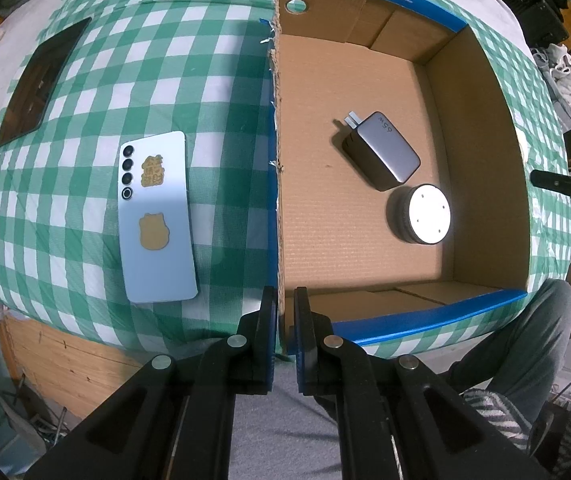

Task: Flip cup upside down
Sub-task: 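Move the right gripper out of the box to the white charger, then close the right gripper on the white square charger, then lift the white charger with the right gripper and carry it over the box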

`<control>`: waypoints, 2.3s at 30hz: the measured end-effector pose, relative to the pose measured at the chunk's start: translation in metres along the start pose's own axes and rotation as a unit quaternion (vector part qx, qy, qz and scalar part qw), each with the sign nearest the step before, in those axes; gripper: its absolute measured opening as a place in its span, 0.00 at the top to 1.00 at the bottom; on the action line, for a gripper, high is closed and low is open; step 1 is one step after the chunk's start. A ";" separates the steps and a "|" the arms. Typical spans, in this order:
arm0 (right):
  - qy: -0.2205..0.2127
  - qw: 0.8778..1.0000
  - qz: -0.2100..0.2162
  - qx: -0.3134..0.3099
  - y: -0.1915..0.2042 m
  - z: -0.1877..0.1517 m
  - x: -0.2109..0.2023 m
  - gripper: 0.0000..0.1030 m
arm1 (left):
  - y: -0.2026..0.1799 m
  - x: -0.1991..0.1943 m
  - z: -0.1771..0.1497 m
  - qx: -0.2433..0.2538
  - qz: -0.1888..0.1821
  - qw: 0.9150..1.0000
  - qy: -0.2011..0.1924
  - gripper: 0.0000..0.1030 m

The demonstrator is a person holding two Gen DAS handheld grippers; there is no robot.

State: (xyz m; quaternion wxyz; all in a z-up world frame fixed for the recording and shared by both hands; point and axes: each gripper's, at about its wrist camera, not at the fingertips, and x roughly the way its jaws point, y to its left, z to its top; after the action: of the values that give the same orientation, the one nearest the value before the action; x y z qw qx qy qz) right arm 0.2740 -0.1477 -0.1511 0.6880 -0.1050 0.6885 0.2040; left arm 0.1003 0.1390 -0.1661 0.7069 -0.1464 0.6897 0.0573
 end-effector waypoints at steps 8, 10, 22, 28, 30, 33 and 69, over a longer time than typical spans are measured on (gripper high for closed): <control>0.015 1.000 0.005 0.010 -0.010 0.003 0.026 0.26 | 0.000 0.000 0.000 0.000 0.000 1.000 0.000 0.94; 0.015 1.000 0.007 0.012 -0.010 0.006 0.032 0.26 | 0.000 0.000 0.000 -0.001 0.000 1.000 0.000 0.94; 0.034 0.999 0.017 0.025 -0.003 0.021 0.077 0.26 | 0.001 0.000 -0.001 -0.001 -0.001 1.000 0.003 0.94; 0.039 0.999 0.006 0.037 0.003 0.030 0.090 0.28 | 0.001 0.001 -0.001 0.000 -0.001 1.000 0.005 0.94; 0.044 0.998 0.002 0.039 0.005 0.030 0.094 0.29 | 0.001 0.001 0.000 0.001 -0.002 1.000 0.005 0.94; 0.049 0.998 -0.004 0.041 0.006 0.033 0.099 0.29 | 0.001 0.002 0.000 0.000 -0.001 1.000 0.006 0.94; 0.010 1.000 0.010 -0.002 -0.004 -0.043 0.002 0.48 | 0.000 0.001 0.002 0.004 0.004 1.000 0.004 0.94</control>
State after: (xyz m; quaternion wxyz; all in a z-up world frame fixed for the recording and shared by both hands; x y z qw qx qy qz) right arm 0.2365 -0.1691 -0.1552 0.6792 -0.1018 0.6955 0.2113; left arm 0.1024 0.1390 -0.1673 0.7043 -0.1411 0.6935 0.0565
